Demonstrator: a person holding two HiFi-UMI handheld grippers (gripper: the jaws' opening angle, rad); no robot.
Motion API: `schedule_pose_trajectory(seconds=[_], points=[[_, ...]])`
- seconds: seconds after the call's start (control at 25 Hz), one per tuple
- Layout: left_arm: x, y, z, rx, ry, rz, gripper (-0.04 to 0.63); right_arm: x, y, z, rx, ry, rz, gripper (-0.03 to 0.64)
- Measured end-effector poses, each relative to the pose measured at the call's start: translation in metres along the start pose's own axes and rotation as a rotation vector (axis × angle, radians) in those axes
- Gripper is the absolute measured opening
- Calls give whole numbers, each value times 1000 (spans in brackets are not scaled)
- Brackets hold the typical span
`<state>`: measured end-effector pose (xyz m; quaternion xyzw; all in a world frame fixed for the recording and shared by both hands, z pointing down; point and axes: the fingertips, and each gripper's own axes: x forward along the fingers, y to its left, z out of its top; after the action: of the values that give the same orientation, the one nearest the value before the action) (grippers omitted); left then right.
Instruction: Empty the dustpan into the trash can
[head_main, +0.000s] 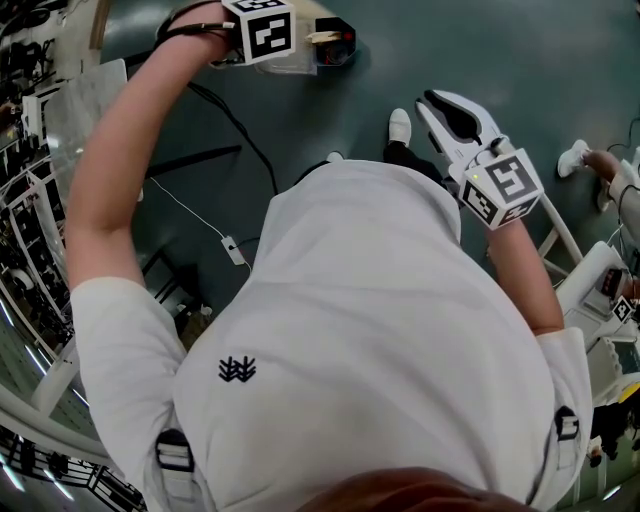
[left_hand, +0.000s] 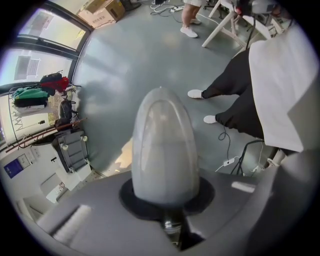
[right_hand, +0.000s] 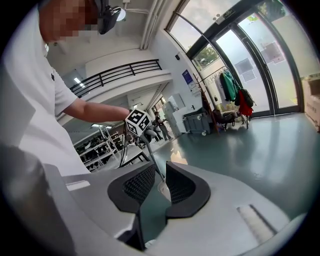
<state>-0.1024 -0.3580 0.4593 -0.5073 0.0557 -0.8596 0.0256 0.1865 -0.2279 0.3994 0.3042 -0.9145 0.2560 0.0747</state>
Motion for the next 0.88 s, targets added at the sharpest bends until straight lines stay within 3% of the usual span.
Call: schedule_pose_trajectory(seconds=[0.2,0.4,0.88], points=[[6,-13,-29,-71,-16,-24,86,9,6,-2,-24,16,22,51],[16,-46,-77,-204,-79,-49,86,27,30,-1,-79,33,45,51],[62,-186,-198,-568,-324,-66,81,80,141,-22,-187,98,79,44]])
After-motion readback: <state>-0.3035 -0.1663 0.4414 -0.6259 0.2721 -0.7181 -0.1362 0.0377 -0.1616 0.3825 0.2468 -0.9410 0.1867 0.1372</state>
